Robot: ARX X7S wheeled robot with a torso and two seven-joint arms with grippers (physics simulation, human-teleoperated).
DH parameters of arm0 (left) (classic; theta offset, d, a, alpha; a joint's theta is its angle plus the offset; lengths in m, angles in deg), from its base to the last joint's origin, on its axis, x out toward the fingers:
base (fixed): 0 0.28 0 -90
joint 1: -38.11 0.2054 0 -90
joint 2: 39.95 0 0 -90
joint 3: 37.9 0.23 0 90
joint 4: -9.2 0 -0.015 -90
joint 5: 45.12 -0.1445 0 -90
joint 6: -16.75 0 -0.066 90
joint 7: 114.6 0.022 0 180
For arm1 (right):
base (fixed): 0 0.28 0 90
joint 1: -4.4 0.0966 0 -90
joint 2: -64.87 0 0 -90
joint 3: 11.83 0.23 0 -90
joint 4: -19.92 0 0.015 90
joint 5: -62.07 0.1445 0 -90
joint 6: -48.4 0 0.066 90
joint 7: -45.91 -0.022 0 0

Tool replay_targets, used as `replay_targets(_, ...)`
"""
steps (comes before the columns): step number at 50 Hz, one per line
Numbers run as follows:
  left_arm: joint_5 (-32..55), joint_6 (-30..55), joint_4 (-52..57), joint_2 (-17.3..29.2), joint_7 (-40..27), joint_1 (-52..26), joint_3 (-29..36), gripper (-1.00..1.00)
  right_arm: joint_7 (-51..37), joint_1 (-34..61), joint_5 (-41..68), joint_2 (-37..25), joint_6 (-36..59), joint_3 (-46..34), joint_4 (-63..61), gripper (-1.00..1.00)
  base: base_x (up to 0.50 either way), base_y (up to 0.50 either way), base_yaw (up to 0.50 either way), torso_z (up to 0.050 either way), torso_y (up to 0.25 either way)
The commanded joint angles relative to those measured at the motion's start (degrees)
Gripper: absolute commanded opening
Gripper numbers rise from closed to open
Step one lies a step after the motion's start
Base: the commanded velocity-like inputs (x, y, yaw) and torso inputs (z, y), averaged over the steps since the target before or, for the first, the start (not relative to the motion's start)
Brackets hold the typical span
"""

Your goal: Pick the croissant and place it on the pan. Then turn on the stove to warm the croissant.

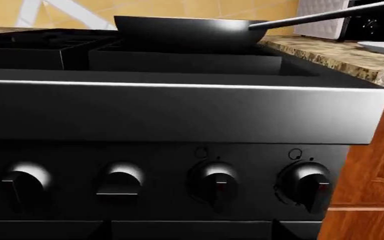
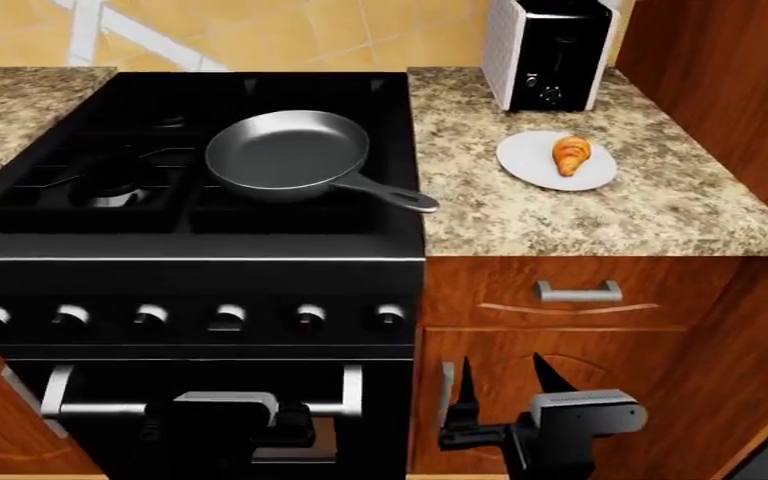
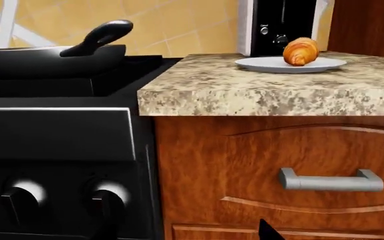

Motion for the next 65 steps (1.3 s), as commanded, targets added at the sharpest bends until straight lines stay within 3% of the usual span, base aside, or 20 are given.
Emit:
replay_targets(1,-0.6,3.79,1.73,0.58,-2.33,-0.58,1.35,1.0,-1.16,-0.07,1.05,-0.79,1.18,-0.21,-1.71,1.0,-0.01,-0.5,0.0,0.0,0.0)
replay_targets(22,1.77,6.04,5.23,2.09,-1.02,0.11,3.82,1.0,-3.36,0.74,2.39,-2.15,1.8,0.58,-2.87,1.0,-0.01,-0.46,0.0,0.0,0.0)
replay_targets(30,14.96,33.76,30.24,6.33,-4.81,-1.51,-3.58,1.0,-6.33,1.5,10.66,-5.72,26.55,3.04,-21.21,1.0,0.0,0.0,0.0,0.0,0.0)
replay_targets(35,30.52,60.04,42.27,7.43,-11.6,-10.83,-16.47,1.0,-9.37,5.43,21.15,-9.78,45.39,8.01,-37.45,1.0,0.0,0.0,0.0,0.0,0.0)
replay_targets(39,46.34,83.13,47.34,4.56,-18.49,-24.71,-30.96,1.0,-13.69,14.81,32.8,-11.62,62.42,14.65,-46.43,1.0,0.0,0.0,0.0,0.0,0.0)
replay_targets(43,80.72,81.75,34.94,15.32,-52.86,-35.28,-29.85,1.0,-19.96,27.56,47.56,-11.01,80.75,23.49,-49.86,1.0,0.0,0.0,0.0,0.0,0.0)
replay_targets(45,96.87,77.55,30.87,20.15,-62.77,-40.05,-25.24,1.0,-23.71,34.72,55.1,-10.2,88.95,28.1,-49.6,1.0,0.0,0.0,0.0,0.0,0.0)
replay_targets(46,99.42,76.18,29.62,21.71,-65.03,-42.15,-23.58,1.0,-27.49,37.36,60.43,-11.12,90.02,29.01,-48.17,1.0,0.0,0.0,0.0,0.0,0.0)
replay_targets(49,103.73,73.46,26.94,24.6,-68.52,-46.63,-20.5,1.0,-37.49,42.4,72.98,-14.35,89.67,28.89,-44.46,1.0,0.08,0.0,0.0,0.0,0.0)
replay_targets(51,105.17,72.47,26.02,26.0,-69.69,-49.06,-19.26,1.0,-39.38,44.22,76.66,-15.87,88.95,28.36,-43.83,1.0,0.38,0.0,0.0,0.0,0.0)
replay_targets(65,109.47,69.44,26.95,29.58,-72.54,-53.17,-16.15,1.0,-42.42,46.3,79.56,-19.65,85.78,25.58,-43.5,1.0,0.5,0.0,0.0,0.0,0.0)
